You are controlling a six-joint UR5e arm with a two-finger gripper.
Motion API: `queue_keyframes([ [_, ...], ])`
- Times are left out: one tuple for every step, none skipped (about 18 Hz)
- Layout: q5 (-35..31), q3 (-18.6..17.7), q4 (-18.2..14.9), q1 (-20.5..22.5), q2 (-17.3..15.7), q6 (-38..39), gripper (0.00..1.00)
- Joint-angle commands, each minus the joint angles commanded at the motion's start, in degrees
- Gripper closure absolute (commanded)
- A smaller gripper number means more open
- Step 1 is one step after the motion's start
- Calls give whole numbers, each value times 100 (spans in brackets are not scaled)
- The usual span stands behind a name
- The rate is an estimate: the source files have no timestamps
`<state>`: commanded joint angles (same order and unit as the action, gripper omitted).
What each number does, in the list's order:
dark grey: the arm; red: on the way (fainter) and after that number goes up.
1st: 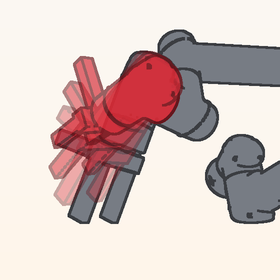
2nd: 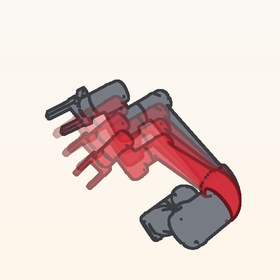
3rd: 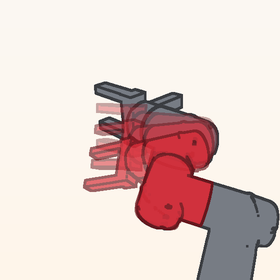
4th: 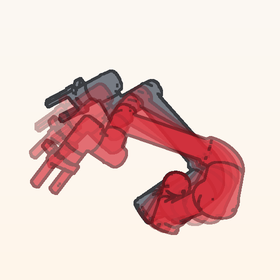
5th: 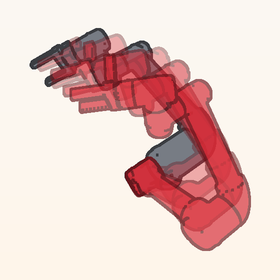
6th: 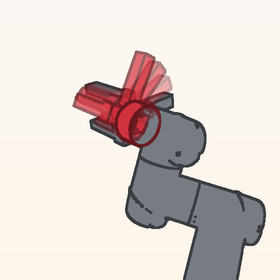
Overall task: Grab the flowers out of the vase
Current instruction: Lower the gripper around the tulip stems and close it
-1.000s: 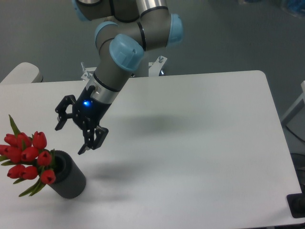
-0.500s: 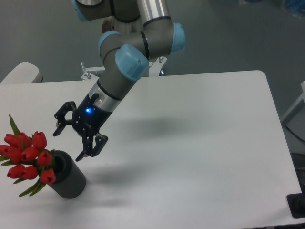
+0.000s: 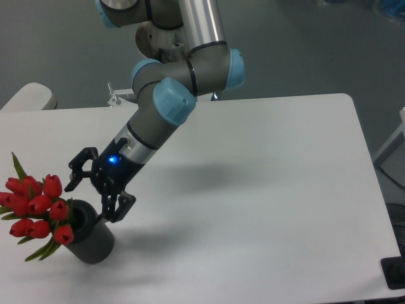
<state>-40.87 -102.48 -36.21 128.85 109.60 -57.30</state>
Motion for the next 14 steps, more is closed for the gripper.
queue_keyframes([
  [0, 0, 0, -35, 0, -18, 0],
  [0, 17, 0, -53, 0, -18, 0],
  [0, 26, 0, -79, 17, -27, 0],
  [0, 26, 0, -106, 26, -36, 0],
  [0, 70, 0, -123, 61, -45, 0],
  [9, 114, 0, -124, 88, -45, 0],
  [9, 131, 0, -132, 88, -36, 0],
  [9, 132, 0, -132, 105, -36, 0],
  [9, 140, 0, -132, 140, -36, 0],
  [9, 158, 0, -141, 167, -45, 0],
  [9, 158, 0, -141, 176, -36, 0],
  [9, 167, 0, -167, 176, -36, 0],
  [9, 158, 0, -185, 176, -27, 0],
  [9, 158, 0, -202, 176, -18, 0],
])
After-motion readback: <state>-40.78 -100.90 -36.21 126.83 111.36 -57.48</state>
